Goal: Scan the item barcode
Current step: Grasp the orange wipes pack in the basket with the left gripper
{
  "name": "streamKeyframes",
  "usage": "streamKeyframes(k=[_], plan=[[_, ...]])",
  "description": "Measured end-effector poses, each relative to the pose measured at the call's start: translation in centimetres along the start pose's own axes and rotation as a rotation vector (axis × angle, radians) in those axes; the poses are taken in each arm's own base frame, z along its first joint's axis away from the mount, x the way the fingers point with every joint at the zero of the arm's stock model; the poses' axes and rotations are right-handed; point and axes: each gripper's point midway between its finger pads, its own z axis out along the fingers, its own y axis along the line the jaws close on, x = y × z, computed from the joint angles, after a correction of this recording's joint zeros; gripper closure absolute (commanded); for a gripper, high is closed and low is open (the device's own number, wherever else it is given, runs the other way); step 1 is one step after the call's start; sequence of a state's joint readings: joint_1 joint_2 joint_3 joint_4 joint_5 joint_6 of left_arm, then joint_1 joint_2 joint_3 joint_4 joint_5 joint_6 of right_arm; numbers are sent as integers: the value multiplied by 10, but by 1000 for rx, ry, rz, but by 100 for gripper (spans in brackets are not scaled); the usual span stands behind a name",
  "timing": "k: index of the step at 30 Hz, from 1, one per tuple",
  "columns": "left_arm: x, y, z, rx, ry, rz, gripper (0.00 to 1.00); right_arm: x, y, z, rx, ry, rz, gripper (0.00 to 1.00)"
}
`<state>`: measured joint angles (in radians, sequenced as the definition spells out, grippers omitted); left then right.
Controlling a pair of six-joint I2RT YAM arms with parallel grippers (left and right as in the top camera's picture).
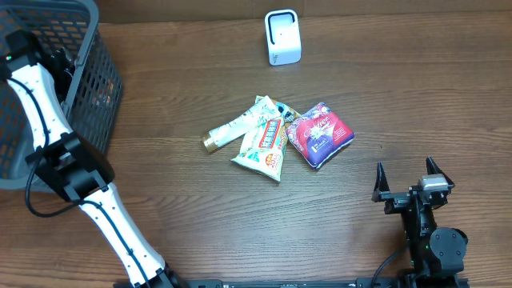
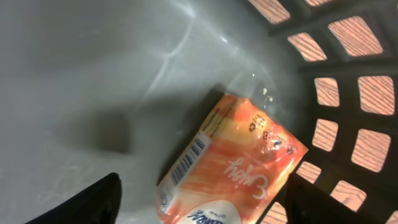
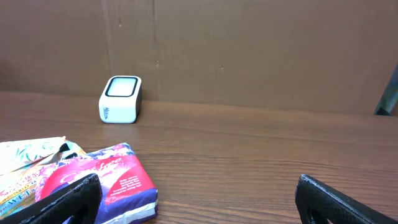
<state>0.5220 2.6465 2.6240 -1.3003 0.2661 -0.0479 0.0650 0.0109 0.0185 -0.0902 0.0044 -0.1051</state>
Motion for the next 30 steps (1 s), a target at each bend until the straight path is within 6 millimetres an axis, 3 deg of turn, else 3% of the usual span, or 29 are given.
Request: streamKeyframes(k=[6, 9, 12, 13, 17, 25, 28, 30], plan=[[9, 5, 6, -32, 32, -4, 29, 0, 0, 0, 0, 0, 0, 0], [18, 13, 10, -73, 60, -13, 43, 0, 0, 0, 0, 0, 0, 0], [24, 19, 12, -118, 79, -30, 82, 0, 0, 0, 0, 0, 0, 0], [25, 20, 10, -132, 79, -46, 89, 0, 0, 0, 0, -1, 0, 0], [26, 29, 5, -208, 78, -74, 96, 0, 0, 0, 0, 0, 0, 0], [34, 34, -10, -259, 109, -126, 96, 0, 0, 0, 0, 0, 0, 0], [28, 31, -24, -265, 82, -166, 96, 0, 0, 0, 0, 0, 0, 0], [18, 27, -44, -261, 34, -187, 96, 0, 0, 0, 0, 0, 0, 0]])
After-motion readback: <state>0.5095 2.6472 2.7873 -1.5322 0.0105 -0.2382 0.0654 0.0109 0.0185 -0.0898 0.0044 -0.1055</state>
